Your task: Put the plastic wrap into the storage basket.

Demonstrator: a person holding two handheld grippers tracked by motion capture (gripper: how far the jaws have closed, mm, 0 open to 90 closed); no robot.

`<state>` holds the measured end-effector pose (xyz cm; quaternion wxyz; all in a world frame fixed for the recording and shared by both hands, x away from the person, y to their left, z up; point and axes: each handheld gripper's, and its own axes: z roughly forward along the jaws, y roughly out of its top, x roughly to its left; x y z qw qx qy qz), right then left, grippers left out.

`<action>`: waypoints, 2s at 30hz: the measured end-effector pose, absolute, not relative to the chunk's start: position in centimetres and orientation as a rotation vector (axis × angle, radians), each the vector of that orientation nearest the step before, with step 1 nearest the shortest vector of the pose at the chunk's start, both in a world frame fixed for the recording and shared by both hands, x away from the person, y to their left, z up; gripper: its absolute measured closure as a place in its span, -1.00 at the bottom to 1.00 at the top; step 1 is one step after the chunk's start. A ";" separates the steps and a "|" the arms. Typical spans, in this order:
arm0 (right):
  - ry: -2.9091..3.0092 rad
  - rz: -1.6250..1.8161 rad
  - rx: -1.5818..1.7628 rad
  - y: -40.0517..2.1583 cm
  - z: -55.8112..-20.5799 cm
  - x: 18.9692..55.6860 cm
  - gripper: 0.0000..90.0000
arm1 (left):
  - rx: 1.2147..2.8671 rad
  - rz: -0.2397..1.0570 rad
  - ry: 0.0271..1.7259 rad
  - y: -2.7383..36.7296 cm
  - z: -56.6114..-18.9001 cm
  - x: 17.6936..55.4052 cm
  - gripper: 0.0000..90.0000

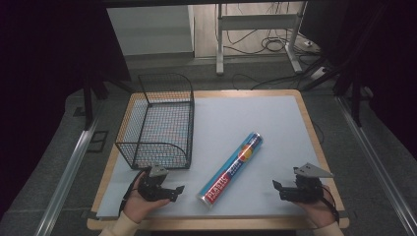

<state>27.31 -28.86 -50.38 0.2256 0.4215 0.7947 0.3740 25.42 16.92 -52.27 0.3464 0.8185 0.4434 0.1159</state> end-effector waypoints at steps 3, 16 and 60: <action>2.199 1.030 1.159 -28.7 -50.4 27.3 -0.77 | 2.121 0.301 1.151 17.0 -52.2 25.4 -0.61; 2.226 1.017 1.128 -28.3 -50.4 27.0 -0.76 | 2.120 0.306 1.147 16.9 -51.9 25.3 -0.61; 2.226 1.013 1.137 -28.5 -50.3 26.9 -0.74 | 2.129 0.290 1.066 14.1 -47.9 25.1 -0.61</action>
